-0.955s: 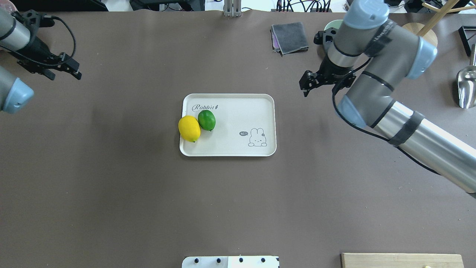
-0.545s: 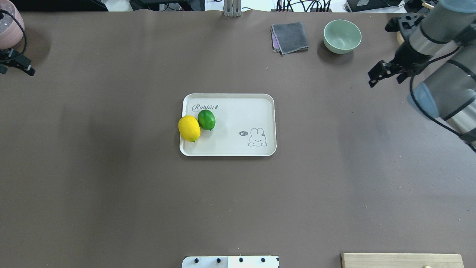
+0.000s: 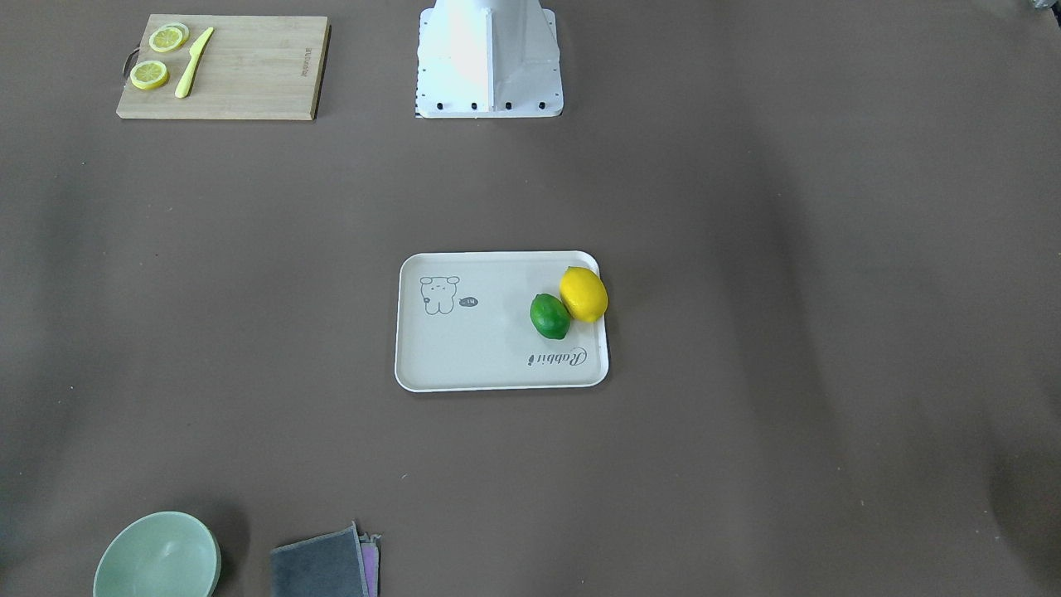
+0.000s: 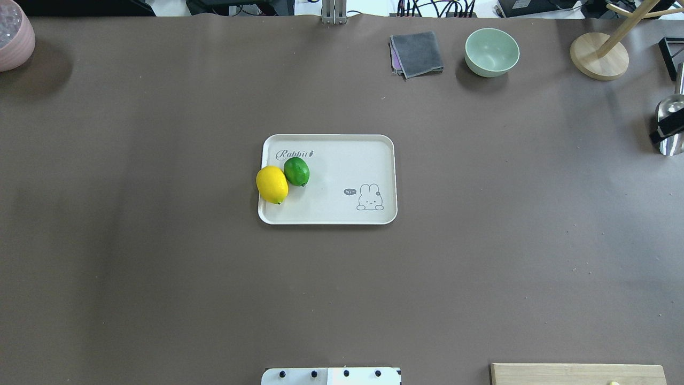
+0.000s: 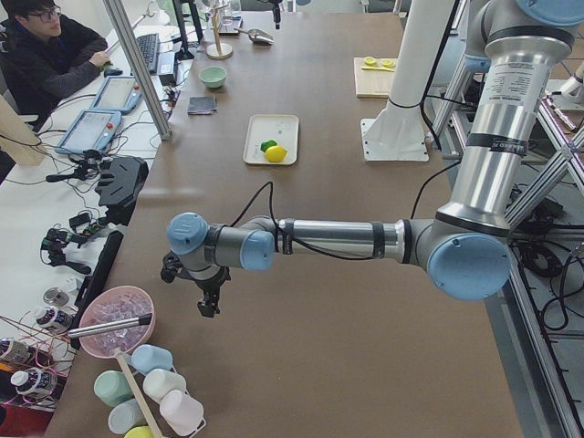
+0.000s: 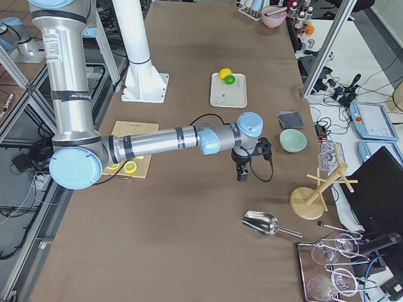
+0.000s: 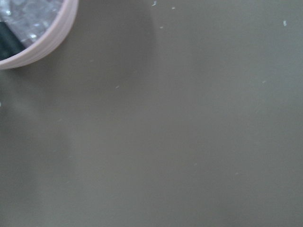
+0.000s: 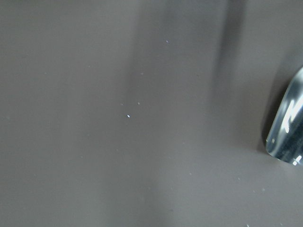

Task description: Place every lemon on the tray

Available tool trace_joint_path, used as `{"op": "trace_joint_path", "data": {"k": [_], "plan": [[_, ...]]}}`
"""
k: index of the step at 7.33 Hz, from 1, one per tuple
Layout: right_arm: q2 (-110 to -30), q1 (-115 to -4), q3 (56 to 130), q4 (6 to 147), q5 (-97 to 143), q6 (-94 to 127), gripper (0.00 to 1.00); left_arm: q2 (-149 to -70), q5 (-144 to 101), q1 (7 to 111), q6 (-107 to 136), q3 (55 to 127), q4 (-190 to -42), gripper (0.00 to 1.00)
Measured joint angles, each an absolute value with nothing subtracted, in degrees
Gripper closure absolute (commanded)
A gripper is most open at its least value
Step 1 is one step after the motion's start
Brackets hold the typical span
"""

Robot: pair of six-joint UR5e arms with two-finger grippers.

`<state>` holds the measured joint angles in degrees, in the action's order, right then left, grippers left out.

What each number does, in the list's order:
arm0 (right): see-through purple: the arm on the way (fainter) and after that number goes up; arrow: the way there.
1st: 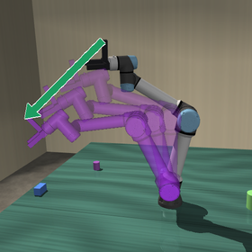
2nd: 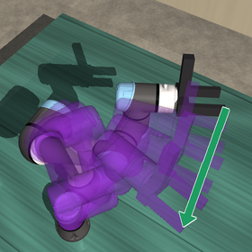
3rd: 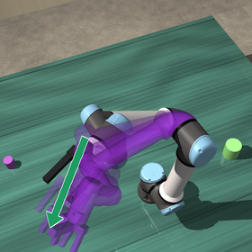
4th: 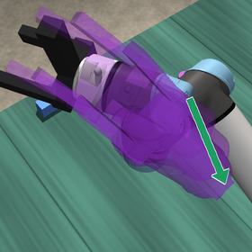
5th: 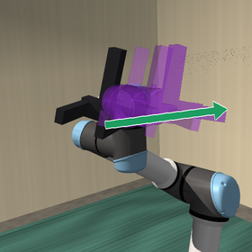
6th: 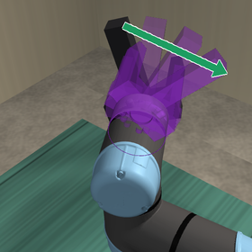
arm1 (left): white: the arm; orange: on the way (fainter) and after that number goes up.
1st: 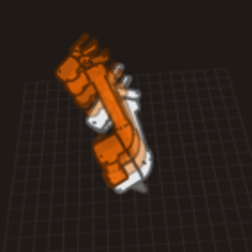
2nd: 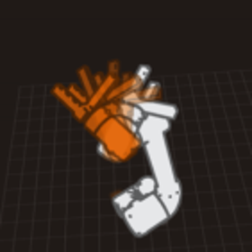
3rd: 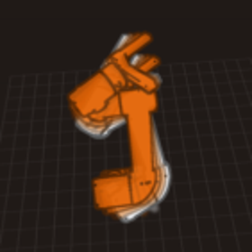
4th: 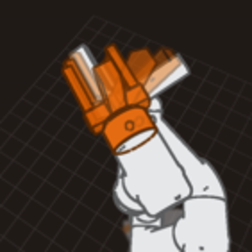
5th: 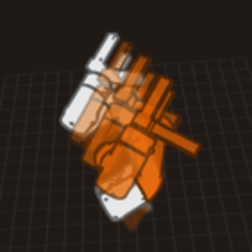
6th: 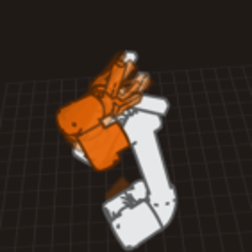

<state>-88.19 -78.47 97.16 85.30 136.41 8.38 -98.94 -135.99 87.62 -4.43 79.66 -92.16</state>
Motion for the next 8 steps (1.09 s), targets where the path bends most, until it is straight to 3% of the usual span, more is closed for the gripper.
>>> {"op": "trace_joint_path", "data": {"k": [5, 8], "plan": [[-94.5, -84.2, 102.2, 90.8, 135.9, 6.7, 0.0, -91.9, -133.1, 95.0, -6.2, 93.5, -78.9, 0.02], [-94.7, -84.2, 101.7, 90.5, 135.2, 6.9, 0.0, -89.8, -132.1, 95.0, -6.2, 94.3, -78.8, 0.02]]}}
